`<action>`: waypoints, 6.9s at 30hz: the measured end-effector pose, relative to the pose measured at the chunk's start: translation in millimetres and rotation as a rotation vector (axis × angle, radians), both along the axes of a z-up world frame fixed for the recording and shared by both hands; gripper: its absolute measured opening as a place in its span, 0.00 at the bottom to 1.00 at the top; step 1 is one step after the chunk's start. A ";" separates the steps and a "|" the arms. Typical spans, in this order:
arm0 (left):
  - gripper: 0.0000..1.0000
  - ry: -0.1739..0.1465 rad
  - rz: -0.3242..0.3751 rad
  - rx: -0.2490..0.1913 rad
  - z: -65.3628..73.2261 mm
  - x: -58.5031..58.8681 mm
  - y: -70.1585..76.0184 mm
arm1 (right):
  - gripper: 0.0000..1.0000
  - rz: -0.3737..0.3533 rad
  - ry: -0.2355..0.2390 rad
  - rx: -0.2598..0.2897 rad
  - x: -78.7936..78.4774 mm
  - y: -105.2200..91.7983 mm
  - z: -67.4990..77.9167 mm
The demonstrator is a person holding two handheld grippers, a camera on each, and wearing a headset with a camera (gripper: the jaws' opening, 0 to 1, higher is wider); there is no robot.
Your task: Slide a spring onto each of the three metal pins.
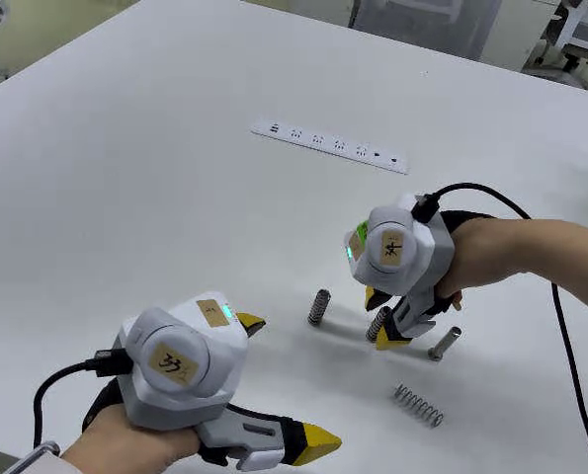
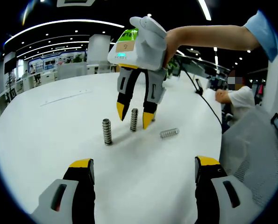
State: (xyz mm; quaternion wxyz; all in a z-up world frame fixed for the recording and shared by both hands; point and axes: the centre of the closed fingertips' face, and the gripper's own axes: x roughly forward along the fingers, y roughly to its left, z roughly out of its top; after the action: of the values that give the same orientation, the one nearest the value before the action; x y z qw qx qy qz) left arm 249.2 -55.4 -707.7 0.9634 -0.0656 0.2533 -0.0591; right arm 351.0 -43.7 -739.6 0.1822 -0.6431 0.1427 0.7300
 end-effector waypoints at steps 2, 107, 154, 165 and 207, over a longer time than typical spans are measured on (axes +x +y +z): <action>0.91 0.000 -0.001 -0.001 -0.1 0.1 -0.5 | 0.43 -0.001 0.007 0.005 -0.8 -0.3 1.0; 0.22 0.172 -0.697 0.244 -9.8 95.0 -86.8 | 0.92 -0.886 0.354 0.506 14.6 -180.7 45.0; 0.10 0.326 -0.685 0.307 -41.3 95.9 -82.9 | 0.87 -0.902 0.382 0.502 -0.5 -183.0 36.4; 0.10 0.251 -0.531 0.211 -34.9 76.1 -67.5 | 0.87 -0.885 0.387 0.499 -4.5 -178.9 36.3; 0.10 0.038 -0.507 0.097 10.0 16.4 -62.0 | 0.55 -0.698 0.552 0.468 -53.4 -103.3 48.7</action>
State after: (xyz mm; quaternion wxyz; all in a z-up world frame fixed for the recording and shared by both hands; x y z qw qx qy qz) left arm 265.6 -117.4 -697.8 0.9148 0.0453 0.2824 -0.2852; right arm 297.6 -146.9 -690.9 0.5103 -0.2820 0.2246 0.7808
